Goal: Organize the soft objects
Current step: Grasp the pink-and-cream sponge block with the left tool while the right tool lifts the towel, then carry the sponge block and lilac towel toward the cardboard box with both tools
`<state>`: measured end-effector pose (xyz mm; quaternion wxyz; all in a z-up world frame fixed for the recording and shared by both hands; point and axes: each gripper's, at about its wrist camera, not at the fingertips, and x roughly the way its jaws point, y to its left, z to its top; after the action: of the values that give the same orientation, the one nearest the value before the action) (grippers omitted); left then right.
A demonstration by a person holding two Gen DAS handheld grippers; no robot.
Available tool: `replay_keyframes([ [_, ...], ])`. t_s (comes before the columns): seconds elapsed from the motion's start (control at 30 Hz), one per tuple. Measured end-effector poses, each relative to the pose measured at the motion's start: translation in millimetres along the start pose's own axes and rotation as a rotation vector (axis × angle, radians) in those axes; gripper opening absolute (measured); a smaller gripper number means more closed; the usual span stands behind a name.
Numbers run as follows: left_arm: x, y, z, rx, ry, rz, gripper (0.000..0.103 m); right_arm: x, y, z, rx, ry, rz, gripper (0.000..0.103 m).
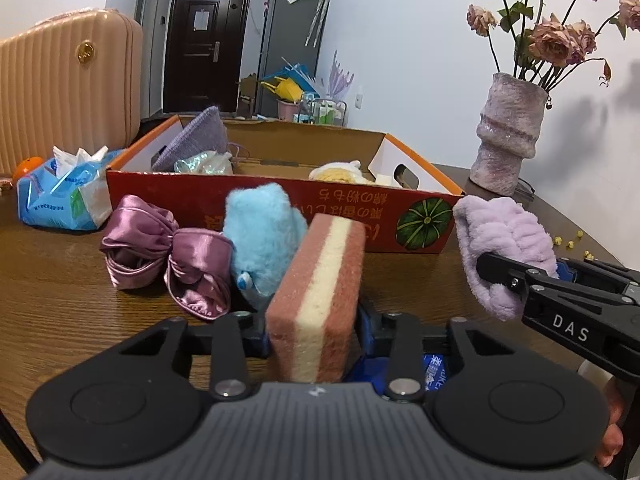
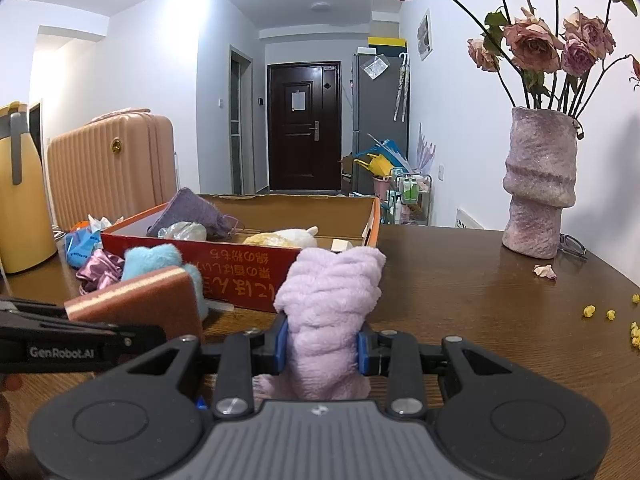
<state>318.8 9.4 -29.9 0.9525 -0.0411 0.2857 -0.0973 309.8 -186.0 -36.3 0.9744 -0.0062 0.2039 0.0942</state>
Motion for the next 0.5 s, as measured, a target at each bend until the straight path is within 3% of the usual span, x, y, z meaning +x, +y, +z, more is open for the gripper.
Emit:
replay_keyframes([
  [0.5, -36.8, 8.2, 0.3, -0.033, -0.106, 0.062, 0.032, -9.6, 6.3, -1.0, -0.033, -0.047, -0.003, 0.031],
])
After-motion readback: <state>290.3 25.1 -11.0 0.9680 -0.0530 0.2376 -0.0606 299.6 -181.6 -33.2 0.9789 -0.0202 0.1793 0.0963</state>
